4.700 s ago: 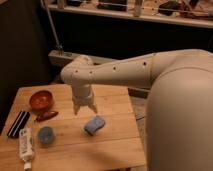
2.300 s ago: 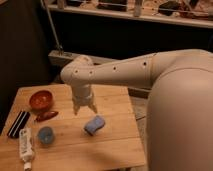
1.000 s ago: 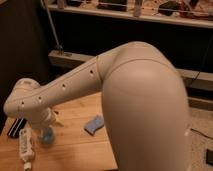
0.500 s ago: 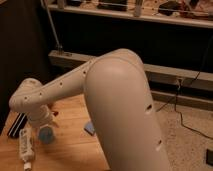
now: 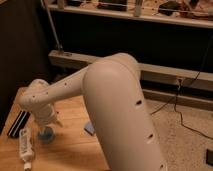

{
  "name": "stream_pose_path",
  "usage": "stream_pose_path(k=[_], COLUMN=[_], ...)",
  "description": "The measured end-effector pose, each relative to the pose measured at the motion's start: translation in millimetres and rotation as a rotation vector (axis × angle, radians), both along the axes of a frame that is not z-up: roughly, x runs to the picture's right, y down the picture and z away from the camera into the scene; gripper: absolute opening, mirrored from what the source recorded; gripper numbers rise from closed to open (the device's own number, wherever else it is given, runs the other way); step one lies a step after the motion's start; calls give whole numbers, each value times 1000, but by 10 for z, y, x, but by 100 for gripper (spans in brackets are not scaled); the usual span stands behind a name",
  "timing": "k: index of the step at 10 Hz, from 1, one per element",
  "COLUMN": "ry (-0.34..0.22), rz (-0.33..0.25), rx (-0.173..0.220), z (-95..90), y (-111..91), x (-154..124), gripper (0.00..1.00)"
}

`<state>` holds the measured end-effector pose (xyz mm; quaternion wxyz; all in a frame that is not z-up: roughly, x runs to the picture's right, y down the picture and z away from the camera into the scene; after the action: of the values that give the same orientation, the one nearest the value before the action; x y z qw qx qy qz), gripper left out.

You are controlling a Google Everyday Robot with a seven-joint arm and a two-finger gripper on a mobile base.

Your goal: Place the ceramic cup in the ceramic bowl

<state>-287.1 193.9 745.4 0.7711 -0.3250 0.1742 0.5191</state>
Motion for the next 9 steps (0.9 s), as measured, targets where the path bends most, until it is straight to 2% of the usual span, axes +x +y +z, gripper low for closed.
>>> stream_pose_path(k=[5,9], ry=[37,29], rz=[-35,-64], rx=[-39,-47], z=[179,199], y=[151,199], x=[-11,-85], gripper=[65,62])
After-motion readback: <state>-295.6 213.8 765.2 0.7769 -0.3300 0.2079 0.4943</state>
